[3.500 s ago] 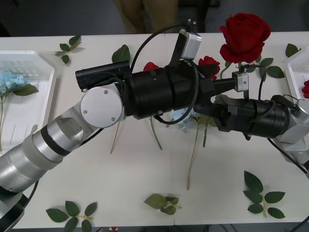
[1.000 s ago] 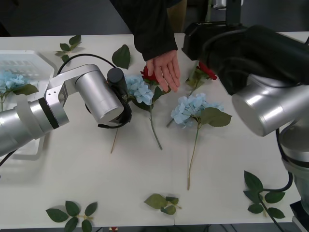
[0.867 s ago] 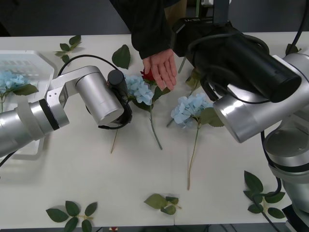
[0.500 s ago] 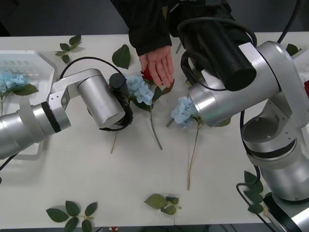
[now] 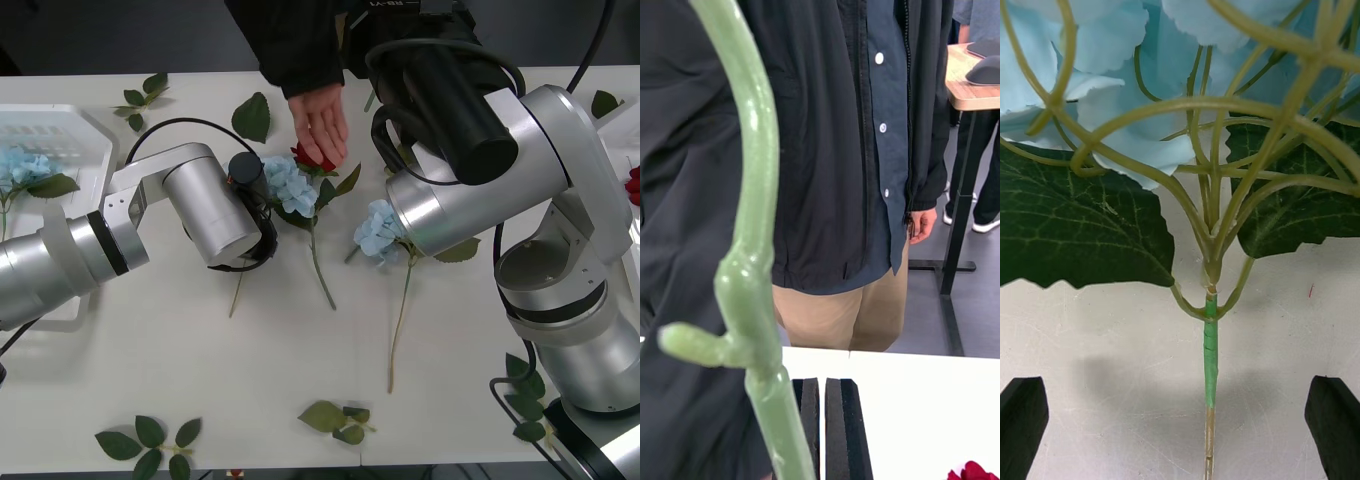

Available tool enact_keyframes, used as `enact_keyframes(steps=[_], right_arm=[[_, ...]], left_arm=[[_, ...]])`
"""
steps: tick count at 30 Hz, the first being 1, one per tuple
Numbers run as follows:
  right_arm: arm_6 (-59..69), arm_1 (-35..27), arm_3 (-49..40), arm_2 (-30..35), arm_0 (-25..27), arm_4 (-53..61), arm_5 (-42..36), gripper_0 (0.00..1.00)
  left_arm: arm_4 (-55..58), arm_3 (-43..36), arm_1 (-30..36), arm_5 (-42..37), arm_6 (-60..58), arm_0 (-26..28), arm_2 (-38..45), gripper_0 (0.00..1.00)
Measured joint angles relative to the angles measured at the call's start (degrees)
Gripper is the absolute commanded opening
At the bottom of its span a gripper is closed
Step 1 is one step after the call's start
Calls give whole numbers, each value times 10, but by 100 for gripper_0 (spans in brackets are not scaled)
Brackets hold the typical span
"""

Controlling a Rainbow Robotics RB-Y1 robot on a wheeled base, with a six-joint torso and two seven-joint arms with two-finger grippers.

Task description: Place the red flowers into the right box and the blue flowers into the left box. If a person shows an open palm, hand one flower to the person first, then continue sorting.

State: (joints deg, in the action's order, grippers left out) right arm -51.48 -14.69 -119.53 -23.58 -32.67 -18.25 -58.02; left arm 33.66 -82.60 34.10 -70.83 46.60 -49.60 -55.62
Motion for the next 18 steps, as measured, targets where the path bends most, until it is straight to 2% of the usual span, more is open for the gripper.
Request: enact_keyframes(steps=[18], right_arm=[[0,0,0,0,0,0,4,0]], left_arm=[[-3,0,0,3,0,0,0,100]])
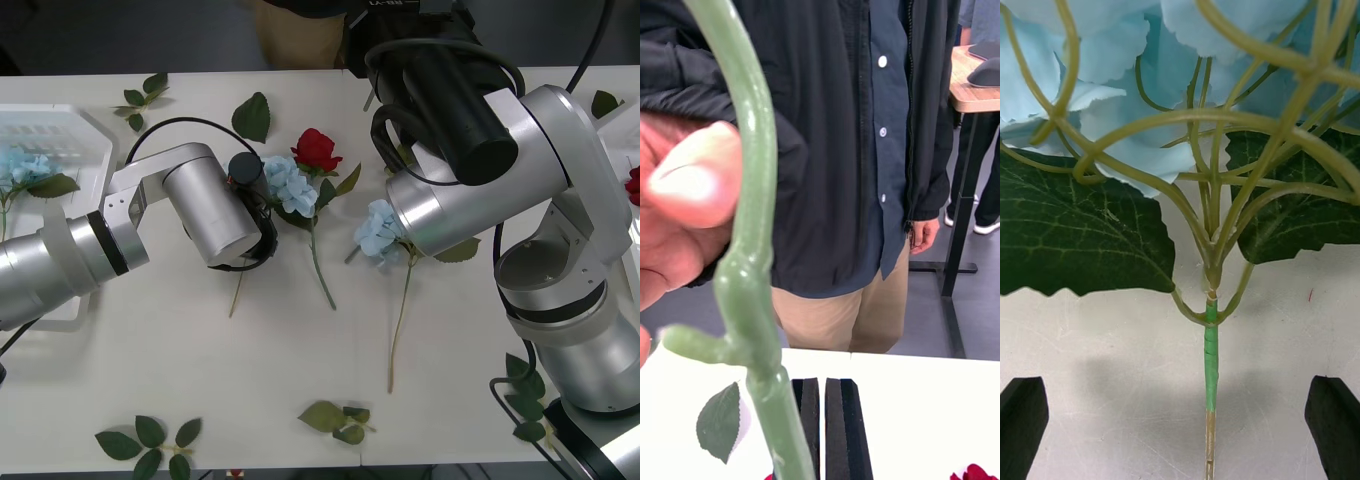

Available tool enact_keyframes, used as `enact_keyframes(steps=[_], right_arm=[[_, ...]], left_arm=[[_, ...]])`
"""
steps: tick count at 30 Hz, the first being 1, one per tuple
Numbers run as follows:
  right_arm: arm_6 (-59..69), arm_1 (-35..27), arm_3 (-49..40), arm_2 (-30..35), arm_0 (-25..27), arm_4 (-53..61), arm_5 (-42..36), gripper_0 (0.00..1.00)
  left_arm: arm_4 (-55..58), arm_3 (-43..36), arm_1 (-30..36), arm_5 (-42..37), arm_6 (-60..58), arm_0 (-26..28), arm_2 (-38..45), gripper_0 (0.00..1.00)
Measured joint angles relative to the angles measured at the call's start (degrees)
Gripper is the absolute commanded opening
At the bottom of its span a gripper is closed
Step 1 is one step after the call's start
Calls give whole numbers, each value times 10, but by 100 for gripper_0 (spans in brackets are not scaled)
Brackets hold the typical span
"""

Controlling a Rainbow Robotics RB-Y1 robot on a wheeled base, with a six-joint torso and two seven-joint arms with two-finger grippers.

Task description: Place the red flowers into the right box and the blue flowers into the left box. If a person shows an open palm, hand one flower to the person first, then continue sorting.

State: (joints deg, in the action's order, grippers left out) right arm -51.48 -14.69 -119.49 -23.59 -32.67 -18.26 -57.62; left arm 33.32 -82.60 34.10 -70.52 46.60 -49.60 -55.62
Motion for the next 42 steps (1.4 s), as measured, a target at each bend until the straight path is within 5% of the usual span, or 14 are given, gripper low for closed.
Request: enact_keyframes(steps=[23,29,31,36,42], right_arm=[[0,0,0,0,0,0,7,0],[0,0,0,0,1,0,25,56],[0,0,0,0,1,0,25,65],[0,0,0,0,1,0,26,77],[0,0,0,0,2,2,27,79]], left_arm=[[-3,0,0,3,0,0,0,100],[-3,0,0,3,0,0,0,100],[-3,0,0,3,0,0,0,100],[-3,0,0,3,0,0,0,100],[-3,0,0,3,0,0,0,100]])
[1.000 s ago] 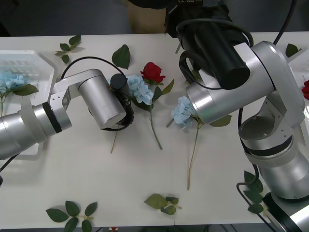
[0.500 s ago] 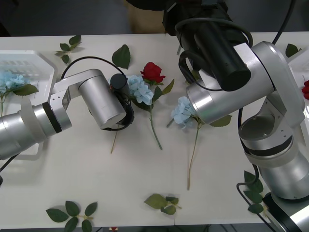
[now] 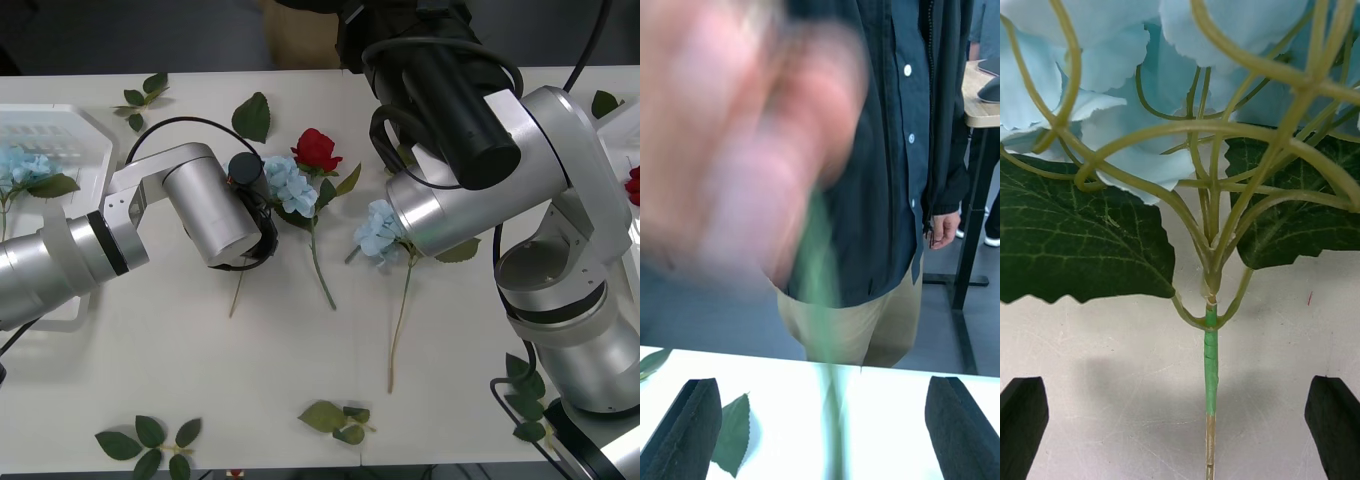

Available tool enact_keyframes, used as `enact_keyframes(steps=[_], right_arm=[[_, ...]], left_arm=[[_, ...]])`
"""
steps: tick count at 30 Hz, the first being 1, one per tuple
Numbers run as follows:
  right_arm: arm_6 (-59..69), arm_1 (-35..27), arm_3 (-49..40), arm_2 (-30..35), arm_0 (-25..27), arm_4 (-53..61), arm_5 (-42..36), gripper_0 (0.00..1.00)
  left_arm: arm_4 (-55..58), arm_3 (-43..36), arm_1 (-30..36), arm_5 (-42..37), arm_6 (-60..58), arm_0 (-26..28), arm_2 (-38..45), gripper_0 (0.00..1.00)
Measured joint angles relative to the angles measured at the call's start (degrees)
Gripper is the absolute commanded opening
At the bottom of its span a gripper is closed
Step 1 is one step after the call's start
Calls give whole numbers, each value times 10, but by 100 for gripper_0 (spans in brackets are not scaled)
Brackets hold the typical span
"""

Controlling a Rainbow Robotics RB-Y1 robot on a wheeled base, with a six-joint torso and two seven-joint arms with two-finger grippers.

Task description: Place the red flowers into the right box and the blue flowers into the left box. If a person shows an open palm, hand one flower to the person first, then continue sorting.

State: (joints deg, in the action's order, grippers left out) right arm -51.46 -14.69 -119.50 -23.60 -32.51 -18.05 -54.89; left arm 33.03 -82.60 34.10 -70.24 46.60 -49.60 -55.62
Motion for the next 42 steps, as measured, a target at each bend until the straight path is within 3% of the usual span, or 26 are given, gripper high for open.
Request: enact_keyframes(steps=[6,11,15,24,27,30,34,35,36,37,38,42], right_arm=[[0,-29,-73,0,21,89,-46,79],[0,-106,-173,16,82,177,-52,79],[0,-139,-190,48,129,227,-52,79],[-4,-175,-84,177,220,422,-58,80],[-59,-199,-38,217,245,496,-79,79],[-141,-206,6,246,255,529,-116,79],[-159,-206,69,257,255,546,-121,79],[-159,-206,82,257,255,548,-119,79],[-160,-206,95,257,255,549,-114,79],[-166,-206,107,257,255,551,-111,79],[-183,-206,116,257,255,554,-110,79],[-288,-206,130,257,258,588,-116,79]], left_arm=[[0,0,0,0,0,0,0,100],[0,0,0,0,0,0,0,100],[0,0,-2,1,0,1,0,100],[-11,3,-4,21,0,18,0,100],[-13,20,-12,32,0,18,0,100],[-21,46,-24,49,0,18,0,100],[-31,53,-31,63,0,18,0,100],[-33,54,-32,65,0,18,0,91],[-34,54,-32,66,0,18,0,28],[-34,54,-33,67,0,18,0,17],[-34,54,-35,68,0,18,0,12],[-34,55,-43,69,0,18,0,0]])
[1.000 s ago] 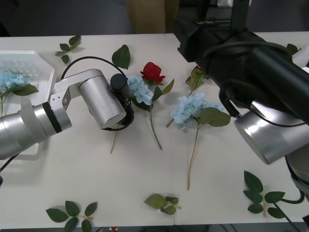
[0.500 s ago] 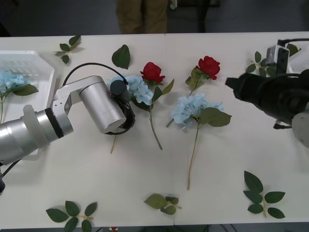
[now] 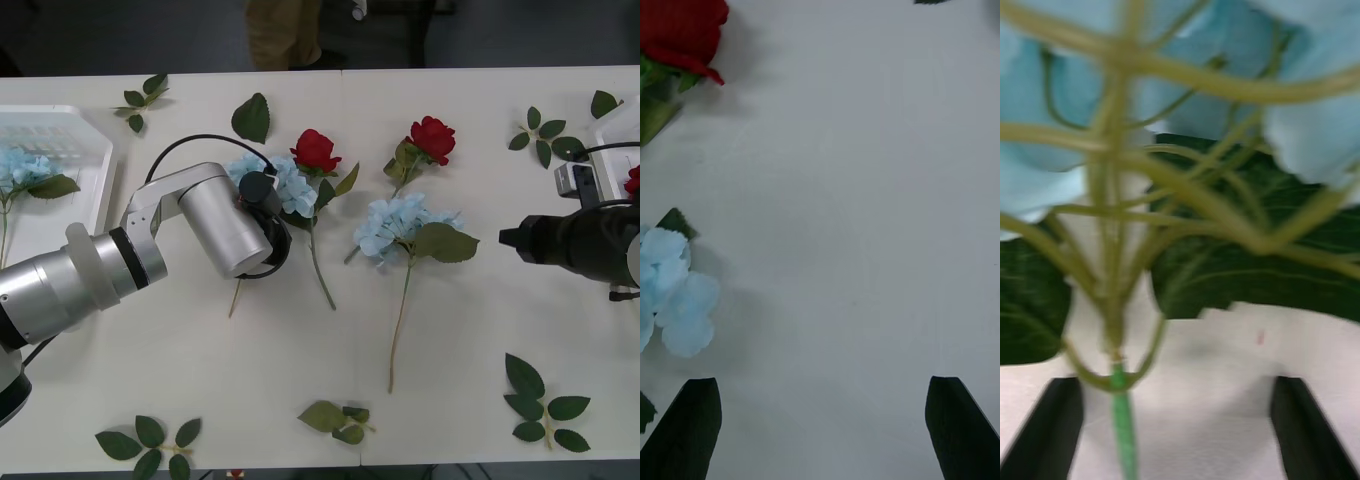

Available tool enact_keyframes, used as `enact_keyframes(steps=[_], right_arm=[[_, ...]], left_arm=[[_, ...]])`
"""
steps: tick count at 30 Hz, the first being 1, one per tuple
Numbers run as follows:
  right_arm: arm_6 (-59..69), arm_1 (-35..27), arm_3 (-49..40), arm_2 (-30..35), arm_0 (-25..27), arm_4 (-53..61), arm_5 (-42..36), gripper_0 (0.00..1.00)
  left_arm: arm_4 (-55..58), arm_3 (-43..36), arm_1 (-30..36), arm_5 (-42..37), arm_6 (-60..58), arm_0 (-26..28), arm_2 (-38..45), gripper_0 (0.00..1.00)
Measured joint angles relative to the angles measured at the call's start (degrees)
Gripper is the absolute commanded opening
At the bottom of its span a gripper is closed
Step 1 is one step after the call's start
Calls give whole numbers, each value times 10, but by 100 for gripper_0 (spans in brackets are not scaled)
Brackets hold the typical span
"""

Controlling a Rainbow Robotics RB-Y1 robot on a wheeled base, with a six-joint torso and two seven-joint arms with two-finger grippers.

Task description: Place the red flowers into the right box and the blue flowers into the left box. If a person shows an open palm, hand one flower to the person first, then continue sorting.

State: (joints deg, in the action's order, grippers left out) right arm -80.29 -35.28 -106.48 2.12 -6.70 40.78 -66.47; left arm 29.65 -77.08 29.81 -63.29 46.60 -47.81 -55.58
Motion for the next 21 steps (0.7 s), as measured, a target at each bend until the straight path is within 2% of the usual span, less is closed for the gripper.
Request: enact_keyframes(steps=[7,9,11,14,18,21], right_arm=[[-26,0,-3,16,24,110,-28,81],[-70,0,-5,23,37,141,-27,87],[-126,0,-11,26,53,153,-26,98],[-150,0,-25,24,74,157,-18,100],[-150,0,-29,-6,86,143,33,100],[-145,0,-30,-58,85,105,97,100]], left_arm=[[0,1,-6,1,0,0,0,0],[-1,2,-6,1,0,0,0,0],[-1,2,-6,1,0,0,0,0],[8,1,0,-6,0,-1,1,0],[70,-12,38,-61,0,-6,6,0],[126,-40,95,-92,1,-9,14,0]])
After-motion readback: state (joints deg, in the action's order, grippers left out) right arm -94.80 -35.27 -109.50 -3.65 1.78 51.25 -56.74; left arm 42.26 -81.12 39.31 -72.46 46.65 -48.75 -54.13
